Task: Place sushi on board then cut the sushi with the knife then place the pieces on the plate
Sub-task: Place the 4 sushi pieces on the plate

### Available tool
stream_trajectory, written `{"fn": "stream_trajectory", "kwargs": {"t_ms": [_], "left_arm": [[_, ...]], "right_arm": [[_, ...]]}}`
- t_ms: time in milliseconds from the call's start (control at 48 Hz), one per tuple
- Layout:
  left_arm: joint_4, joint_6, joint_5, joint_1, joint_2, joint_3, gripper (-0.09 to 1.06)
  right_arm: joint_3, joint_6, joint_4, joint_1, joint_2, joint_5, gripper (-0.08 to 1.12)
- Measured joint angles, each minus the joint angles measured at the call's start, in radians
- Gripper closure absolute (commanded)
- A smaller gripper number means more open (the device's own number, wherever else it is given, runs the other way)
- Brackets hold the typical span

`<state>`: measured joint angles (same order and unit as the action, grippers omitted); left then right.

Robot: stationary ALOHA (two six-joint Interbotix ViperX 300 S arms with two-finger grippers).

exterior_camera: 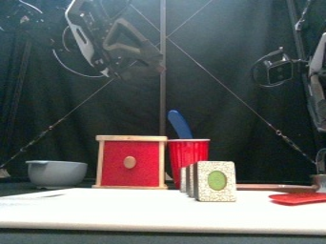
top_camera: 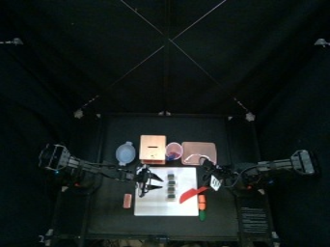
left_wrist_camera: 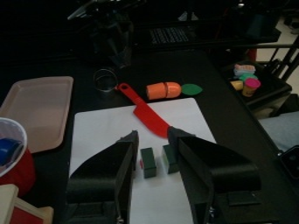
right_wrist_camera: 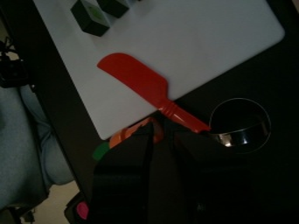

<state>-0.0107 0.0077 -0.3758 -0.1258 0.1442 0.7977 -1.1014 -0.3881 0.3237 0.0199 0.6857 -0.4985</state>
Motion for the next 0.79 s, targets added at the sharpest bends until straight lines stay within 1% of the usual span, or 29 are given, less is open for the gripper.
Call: {"fn": "stream_trajectory", "kwargs": {"t_ms": [167,229,375,479,583,646,708,792], "left_arm": [[0.0,0.0,0.0,0.0,0.0,0.0,0.23],[0.0,0.0,0.0,0.0,0.0,0.0,0.23],[0.0,0.0,-0.002,0.002,0.0,0.003,0.23],[0.005,0.0,-0.002,0.002,-0.002,0.008,0.23],[0.015,0.0,-0.002,0.005,-0.003,0.025,0.23],[0.028,0.0,-0.002,0.006,-0.003,0.041,0.23],[0.041,0.0,-0.002,0.006,-0.003,0.06,0.24],[0.066,0.0,-0.002,0.006,-0.003,0.084,0.24]], "right_arm": [[0.046,0.002,-0.051,0.003,0.011,0.002,0.44],[0.071,0.002,-0.094,0.002,0.011,0.012,0.44],[0.117,0.0,-0.239,-0.002,-0.026,0.086,0.41],[0.143,0.0,-0.328,-0.011,-0.089,0.13,0.34],[0.172,0.002,-0.387,-0.026,-0.155,0.153,0.22],[0.19,0.006,-0.414,-0.031,-0.198,0.161,0.14],[0.219,0.012,-0.445,-0.034,-0.25,0.169,0.09],[0.258,0.017,-0.477,-0.034,-0.316,0.173,0.08]]}}
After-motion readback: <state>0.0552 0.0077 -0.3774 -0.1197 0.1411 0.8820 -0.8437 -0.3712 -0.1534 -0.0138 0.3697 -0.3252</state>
